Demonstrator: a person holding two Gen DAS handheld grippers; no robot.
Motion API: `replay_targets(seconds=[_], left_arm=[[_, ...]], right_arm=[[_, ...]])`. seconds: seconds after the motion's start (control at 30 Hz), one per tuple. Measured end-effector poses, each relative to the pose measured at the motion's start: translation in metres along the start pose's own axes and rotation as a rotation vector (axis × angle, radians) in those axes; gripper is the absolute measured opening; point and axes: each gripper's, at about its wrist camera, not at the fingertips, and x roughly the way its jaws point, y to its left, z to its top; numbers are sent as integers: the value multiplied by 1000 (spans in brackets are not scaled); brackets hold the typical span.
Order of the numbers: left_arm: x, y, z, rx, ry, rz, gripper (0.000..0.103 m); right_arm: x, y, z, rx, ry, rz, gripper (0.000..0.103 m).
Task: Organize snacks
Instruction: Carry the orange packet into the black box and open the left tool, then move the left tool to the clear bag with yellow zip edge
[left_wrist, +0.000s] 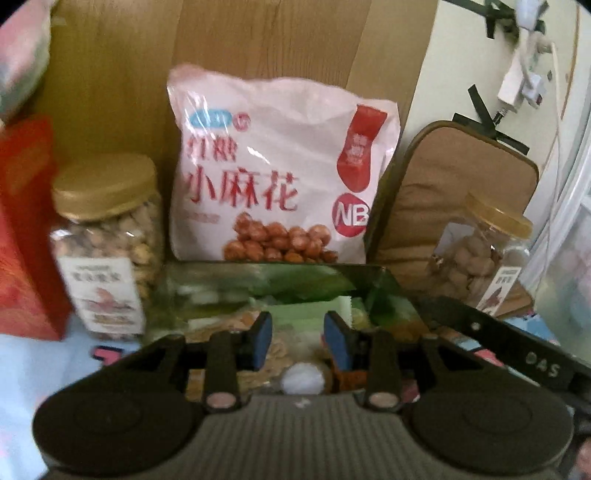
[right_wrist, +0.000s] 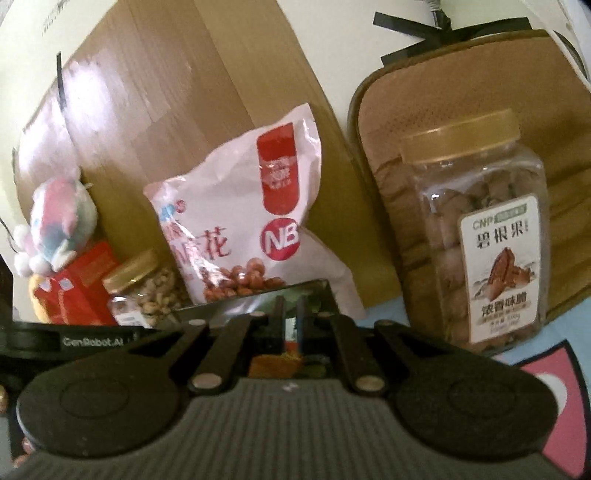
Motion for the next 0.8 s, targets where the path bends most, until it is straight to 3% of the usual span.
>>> replay_targets(seconds=[0.23, 0.47, 0.8], left_arm=[[-51, -20, -26, 135, -37, 150, 32], [-101, -20, -71, 183, -70, 182, 32], [-140, -3, -111, 120, -63, 197, 32]], right_arm=[[-40, 30, -17, -2, 18, 28, 12], [-85, 56, -53, -9, 68, 45, 14], [-117, 76, -80, 22, 129, 54, 14]])
